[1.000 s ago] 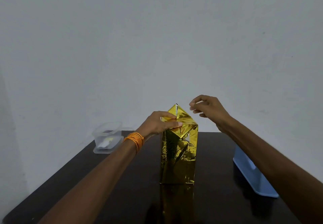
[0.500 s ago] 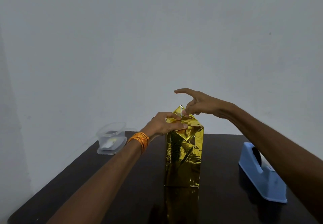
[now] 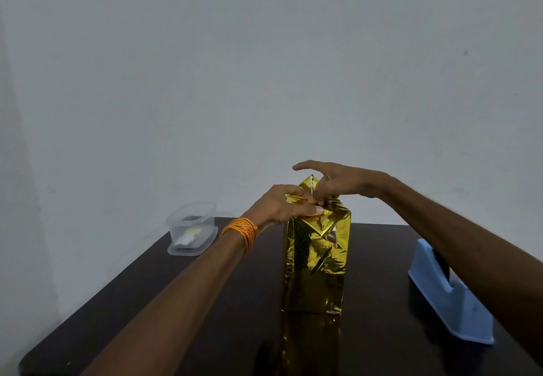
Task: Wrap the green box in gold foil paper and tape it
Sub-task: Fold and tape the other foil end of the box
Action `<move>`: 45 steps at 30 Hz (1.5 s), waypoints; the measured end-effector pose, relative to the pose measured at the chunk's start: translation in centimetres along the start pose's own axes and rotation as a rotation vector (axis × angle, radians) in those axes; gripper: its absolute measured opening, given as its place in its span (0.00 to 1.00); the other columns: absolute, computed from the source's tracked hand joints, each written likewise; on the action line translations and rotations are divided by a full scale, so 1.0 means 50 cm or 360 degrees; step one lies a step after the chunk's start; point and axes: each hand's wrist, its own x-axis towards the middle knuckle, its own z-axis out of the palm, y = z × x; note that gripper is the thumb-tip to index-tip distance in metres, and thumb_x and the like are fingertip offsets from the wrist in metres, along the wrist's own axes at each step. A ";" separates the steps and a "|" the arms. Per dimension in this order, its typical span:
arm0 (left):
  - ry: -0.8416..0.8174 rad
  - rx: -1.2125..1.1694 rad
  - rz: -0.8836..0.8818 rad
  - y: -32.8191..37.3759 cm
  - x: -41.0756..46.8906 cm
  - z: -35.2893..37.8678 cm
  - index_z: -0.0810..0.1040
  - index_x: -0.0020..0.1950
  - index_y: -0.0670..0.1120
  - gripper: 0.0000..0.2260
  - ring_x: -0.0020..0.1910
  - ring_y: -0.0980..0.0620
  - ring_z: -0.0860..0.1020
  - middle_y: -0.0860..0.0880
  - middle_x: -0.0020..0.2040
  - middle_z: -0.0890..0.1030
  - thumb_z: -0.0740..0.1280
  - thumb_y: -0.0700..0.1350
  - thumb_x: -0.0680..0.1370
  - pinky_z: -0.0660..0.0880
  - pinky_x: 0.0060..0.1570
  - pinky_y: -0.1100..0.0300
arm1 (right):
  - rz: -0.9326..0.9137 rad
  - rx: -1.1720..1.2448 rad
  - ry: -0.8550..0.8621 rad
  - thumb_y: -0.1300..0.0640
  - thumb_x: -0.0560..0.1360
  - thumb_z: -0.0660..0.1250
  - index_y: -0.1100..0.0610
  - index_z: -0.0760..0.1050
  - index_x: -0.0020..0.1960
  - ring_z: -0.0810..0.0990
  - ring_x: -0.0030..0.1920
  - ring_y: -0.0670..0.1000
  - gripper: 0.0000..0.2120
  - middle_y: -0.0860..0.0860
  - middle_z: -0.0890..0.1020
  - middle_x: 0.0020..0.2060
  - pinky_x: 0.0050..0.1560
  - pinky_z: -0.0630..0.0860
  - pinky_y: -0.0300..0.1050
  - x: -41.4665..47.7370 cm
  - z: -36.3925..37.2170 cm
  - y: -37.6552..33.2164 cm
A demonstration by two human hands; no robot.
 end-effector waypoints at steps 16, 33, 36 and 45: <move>-0.0026 -0.0010 -0.0030 0.003 -0.001 -0.002 0.81 0.61 0.48 0.21 0.68 0.51 0.67 0.48 0.70 0.72 0.77 0.53 0.71 0.62 0.57 0.60 | 0.0370 -0.0189 0.0193 0.45 0.71 0.76 0.45 0.60 0.77 0.65 0.32 0.48 0.40 0.54 0.76 0.40 0.27 0.62 0.38 0.007 -0.015 0.050; -0.0038 0.0014 -0.0041 0.007 -0.001 -0.006 0.79 0.62 0.48 0.21 0.72 0.48 0.66 0.47 0.71 0.71 0.76 0.53 0.72 0.62 0.58 0.57 | 0.0341 0.0433 0.0576 0.45 0.71 0.76 0.46 0.64 0.73 0.79 0.56 0.56 0.35 0.56 0.73 0.66 0.52 0.80 0.48 0.006 0.077 0.046; -0.0041 0.0003 -0.0047 0.007 0.001 -0.005 0.80 0.61 0.49 0.20 0.69 0.50 0.67 0.48 0.70 0.72 0.76 0.52 0.71 0.62 0.58 0.58 | 0.0363 0.0618 0.0545 0.47 0.73 0.75 0.48 0.64 0.73 0.81 0.48 0.52 0.32 0.56 0.76 0.62 0.42 0.80 0.43 -0.007 0.079 0.047; -0.0023 0.0021 -0.0025 0.006 0.000 -0.002 0.81 0.62 0.50 0.22 0.73 0.46 0.65 0.47 0.73 0.70 0.77 0.54 0.70 0.63 0.59 0.56 | 0.0437 0.1041 0.0582 0.54 0.74 0.74 0.48 0.69 0.69 0.82 0.51 0.52 0.26 0.55 0.80 0.59 0.43 0.77 0.44 -0.034 0.096 0.075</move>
